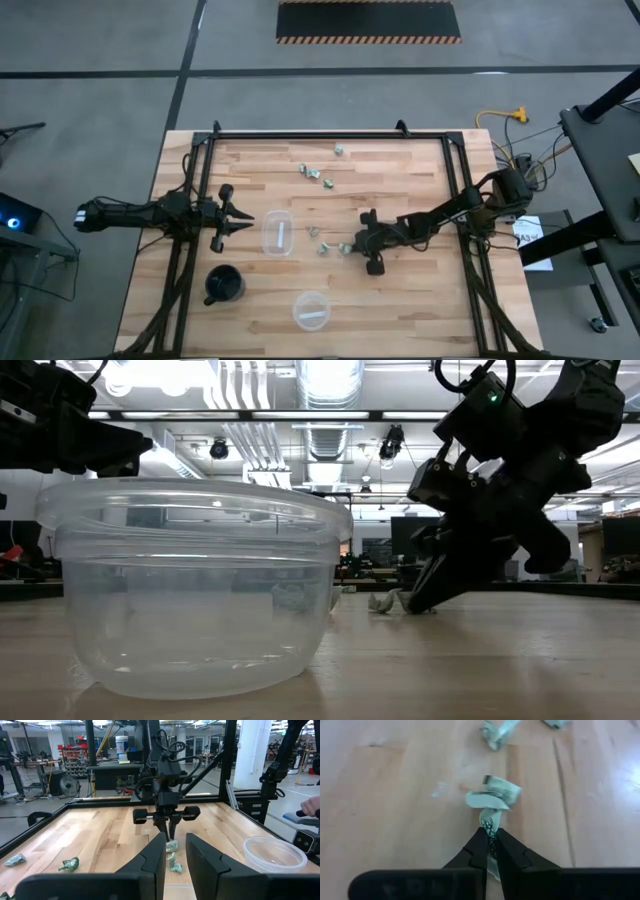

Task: Pick and place Stevia / Truvia into bins
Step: Put the stevia packet into the round transparent container

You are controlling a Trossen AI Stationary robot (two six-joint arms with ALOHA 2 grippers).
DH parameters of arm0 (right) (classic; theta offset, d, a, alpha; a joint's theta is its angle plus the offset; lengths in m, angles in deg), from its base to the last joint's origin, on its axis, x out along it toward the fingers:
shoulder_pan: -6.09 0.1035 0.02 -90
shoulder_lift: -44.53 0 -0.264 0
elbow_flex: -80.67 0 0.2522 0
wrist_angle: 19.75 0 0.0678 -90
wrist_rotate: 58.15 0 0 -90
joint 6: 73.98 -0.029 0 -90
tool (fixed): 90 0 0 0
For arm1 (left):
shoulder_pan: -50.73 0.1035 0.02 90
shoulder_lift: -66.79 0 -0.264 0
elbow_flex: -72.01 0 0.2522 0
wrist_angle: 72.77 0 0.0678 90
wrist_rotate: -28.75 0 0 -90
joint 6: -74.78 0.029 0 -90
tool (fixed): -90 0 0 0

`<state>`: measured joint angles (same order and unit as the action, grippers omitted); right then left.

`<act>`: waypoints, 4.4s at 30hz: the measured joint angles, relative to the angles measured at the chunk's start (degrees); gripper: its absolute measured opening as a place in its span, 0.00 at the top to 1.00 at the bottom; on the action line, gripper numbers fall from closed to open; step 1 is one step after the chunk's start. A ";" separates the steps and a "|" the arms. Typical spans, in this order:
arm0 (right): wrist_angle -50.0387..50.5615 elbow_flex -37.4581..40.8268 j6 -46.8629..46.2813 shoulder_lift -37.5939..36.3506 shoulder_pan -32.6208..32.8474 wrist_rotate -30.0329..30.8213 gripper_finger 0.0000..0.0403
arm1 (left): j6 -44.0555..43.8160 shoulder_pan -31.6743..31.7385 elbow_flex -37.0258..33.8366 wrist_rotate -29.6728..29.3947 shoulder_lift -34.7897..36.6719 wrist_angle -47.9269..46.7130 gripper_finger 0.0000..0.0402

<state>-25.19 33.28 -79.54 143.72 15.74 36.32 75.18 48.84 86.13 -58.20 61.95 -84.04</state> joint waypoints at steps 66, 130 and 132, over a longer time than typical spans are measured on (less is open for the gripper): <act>-12.61 0.85 7.19 -12.68 10.89 11.10 0.97 | 0.00 0.00 0.00 0.00 0.00 -0.03 0.86; -34.56 -18.40 13.10 16.15 10.60 -16.42 0.97 | 0.00 0.00 0.00 0.00 -0.37 0.01 0.86; -34.60 -18.40 13.19 16.15 10.60 -17.05 0.97 | 0.00 0.02 0.00 0.00 -0.37 -0.01 0.86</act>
<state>-59.79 14.88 -66.35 159.88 26.34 19.27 75.19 48.86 86.13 -58.20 61.58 -84.05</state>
